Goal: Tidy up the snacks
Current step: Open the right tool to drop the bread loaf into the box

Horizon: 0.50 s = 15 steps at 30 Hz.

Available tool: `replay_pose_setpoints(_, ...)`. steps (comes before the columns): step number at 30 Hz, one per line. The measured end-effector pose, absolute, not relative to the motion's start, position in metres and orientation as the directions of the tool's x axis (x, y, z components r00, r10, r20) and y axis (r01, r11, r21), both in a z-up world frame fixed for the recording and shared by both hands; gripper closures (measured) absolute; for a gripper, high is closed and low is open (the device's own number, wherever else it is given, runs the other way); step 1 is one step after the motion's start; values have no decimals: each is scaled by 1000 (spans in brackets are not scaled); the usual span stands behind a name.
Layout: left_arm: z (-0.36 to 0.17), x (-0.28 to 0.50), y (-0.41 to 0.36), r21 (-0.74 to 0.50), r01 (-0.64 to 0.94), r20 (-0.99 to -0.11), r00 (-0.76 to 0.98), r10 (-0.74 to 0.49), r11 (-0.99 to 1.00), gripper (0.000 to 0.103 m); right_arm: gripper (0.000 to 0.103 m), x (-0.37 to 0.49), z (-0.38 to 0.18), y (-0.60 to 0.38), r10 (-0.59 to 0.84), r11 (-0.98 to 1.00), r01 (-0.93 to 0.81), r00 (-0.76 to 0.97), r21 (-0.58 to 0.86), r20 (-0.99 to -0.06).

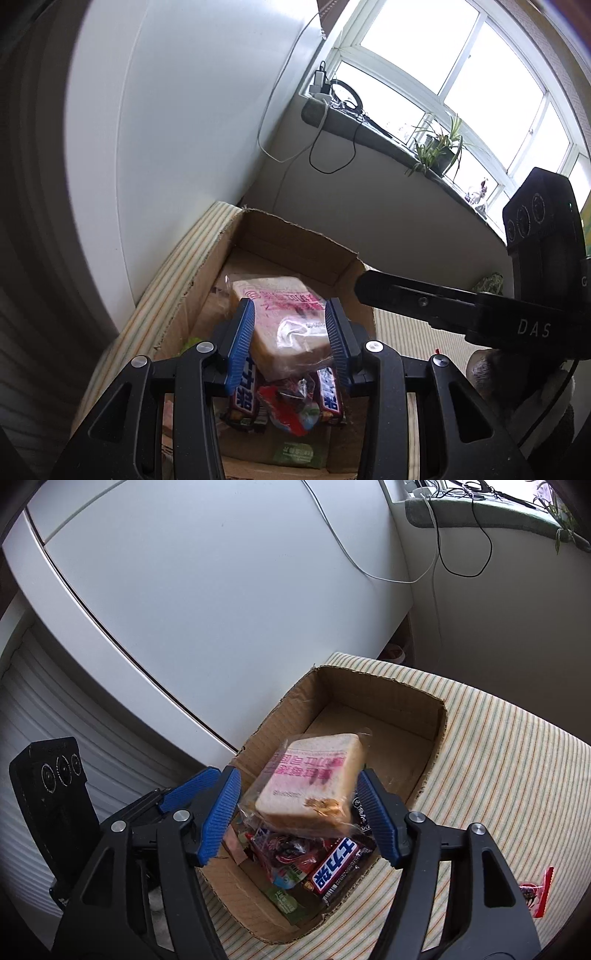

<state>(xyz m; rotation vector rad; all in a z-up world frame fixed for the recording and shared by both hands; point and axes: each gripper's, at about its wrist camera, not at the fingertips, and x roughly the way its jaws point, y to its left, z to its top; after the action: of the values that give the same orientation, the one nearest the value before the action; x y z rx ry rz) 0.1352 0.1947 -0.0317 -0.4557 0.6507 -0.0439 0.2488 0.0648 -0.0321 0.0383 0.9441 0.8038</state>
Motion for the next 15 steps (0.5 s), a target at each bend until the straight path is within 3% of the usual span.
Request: replay_pose_setpoints(15, -6, 96, 208, -417, -118, -542, 829, -142, 901, 66, 31, 228, -16, 27, 589, 748, -598, 395, 290, -705)
